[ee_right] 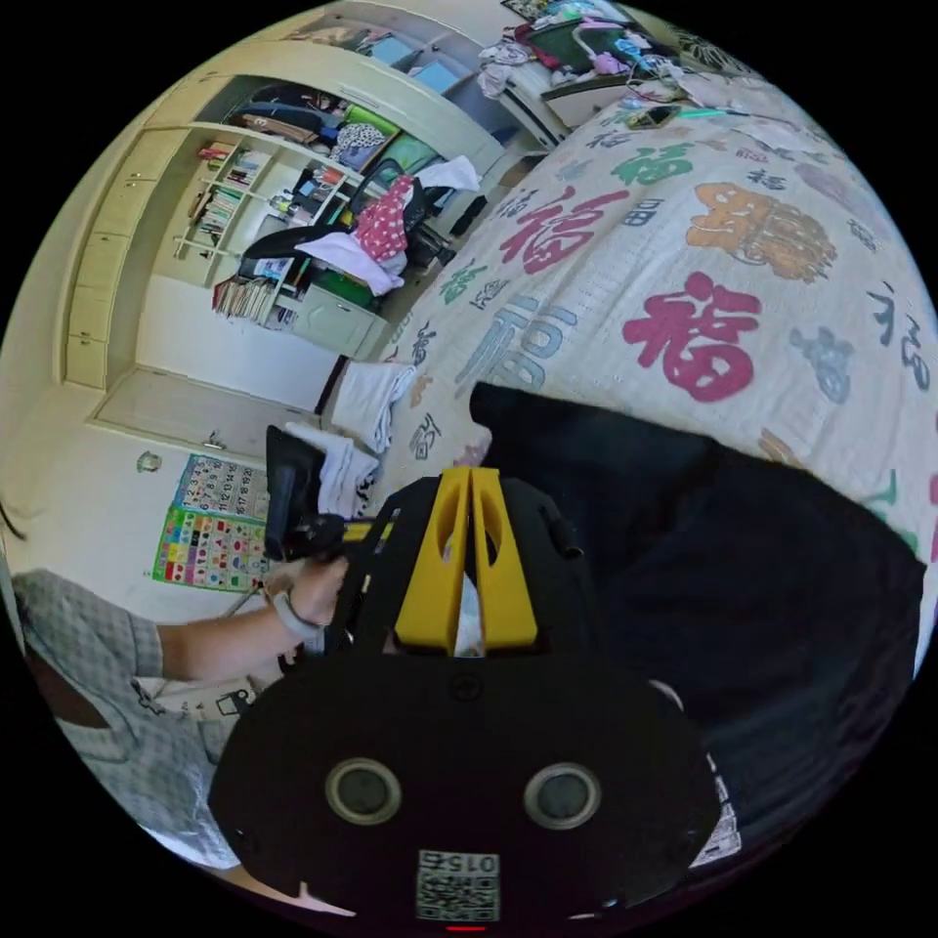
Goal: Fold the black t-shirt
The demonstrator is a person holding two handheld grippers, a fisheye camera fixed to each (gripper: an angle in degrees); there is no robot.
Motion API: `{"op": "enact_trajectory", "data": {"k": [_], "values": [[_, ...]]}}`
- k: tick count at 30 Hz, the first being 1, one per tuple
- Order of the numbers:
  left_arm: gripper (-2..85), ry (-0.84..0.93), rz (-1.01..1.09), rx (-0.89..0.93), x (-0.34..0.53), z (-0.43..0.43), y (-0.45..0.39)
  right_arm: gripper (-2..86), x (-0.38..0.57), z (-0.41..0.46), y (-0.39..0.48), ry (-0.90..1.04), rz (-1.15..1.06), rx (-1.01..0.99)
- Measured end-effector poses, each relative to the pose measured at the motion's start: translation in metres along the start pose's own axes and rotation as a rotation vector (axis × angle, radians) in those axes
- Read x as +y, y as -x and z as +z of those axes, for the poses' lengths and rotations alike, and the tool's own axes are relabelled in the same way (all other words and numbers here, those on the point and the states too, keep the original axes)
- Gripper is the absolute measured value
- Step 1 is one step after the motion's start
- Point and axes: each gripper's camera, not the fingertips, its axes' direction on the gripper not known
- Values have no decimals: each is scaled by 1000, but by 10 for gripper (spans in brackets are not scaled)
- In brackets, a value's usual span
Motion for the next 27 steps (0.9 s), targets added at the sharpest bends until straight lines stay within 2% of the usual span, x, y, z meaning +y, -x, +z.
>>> {"op": "enact_trajectory", "data": {"k": [4,7,10,14,17,22,27], "values": [[-7,-70,120,-54,9,-1,-20,-6,95,-35,-15,29,114,59],[-6,-46,151,-105,-6,14,-31,-5,183,-74,-27,18,267,142],[-4,-49,208,-47,-13,29,-61,-2,267,-127,-31,-69,446,305],[13,25,410,8,16,94,-168,20,367,-194,-39,-267,709,492],[34,143,561,133,54,171,-265,53,419,-217,-52,-350,819,474],[70,324,707,325,120,295,-411,79,458,-216,-72,-312,844,455],[88,460,779,351,176,400,-508,77,479,-204,-80,-260,798,474]]}}
